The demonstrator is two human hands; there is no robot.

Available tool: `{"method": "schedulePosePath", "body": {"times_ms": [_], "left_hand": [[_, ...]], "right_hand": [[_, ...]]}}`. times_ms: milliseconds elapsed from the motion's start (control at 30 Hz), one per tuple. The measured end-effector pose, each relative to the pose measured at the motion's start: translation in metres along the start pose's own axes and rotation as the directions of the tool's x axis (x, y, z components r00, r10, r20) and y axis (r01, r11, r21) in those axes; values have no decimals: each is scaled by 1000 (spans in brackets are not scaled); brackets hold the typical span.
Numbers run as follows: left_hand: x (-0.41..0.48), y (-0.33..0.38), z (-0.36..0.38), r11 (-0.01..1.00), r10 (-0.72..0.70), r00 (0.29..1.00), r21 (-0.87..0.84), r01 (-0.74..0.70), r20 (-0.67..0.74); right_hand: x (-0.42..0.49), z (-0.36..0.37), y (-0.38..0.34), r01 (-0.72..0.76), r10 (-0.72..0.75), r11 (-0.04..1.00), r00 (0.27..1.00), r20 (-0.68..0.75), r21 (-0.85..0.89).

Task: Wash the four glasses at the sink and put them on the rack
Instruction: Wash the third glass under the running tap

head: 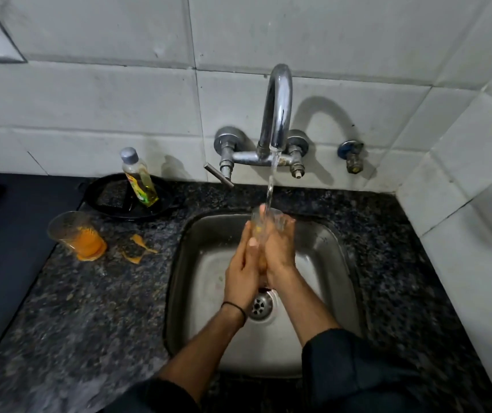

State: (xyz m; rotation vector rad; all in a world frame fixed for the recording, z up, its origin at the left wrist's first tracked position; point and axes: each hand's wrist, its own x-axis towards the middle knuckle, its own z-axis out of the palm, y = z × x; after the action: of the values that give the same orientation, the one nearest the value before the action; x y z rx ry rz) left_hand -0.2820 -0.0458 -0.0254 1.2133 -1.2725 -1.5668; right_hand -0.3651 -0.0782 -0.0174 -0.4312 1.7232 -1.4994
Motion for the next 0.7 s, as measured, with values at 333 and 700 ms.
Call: {"method": "schedulePosePath", "body": {"times_ms": [333, 700], "left_hand": [[39, 6, -5, 341, -622, 658, -610, 715, 424], [64, 14, -3, 660, -456, 871, -587, 469, 183]], "right_hand": [[-24, -19, 9, 600, -532, 744, 798, 281, -294], [-12, -52, -59, 851, -94, -219, 468, 879, -477]]}}
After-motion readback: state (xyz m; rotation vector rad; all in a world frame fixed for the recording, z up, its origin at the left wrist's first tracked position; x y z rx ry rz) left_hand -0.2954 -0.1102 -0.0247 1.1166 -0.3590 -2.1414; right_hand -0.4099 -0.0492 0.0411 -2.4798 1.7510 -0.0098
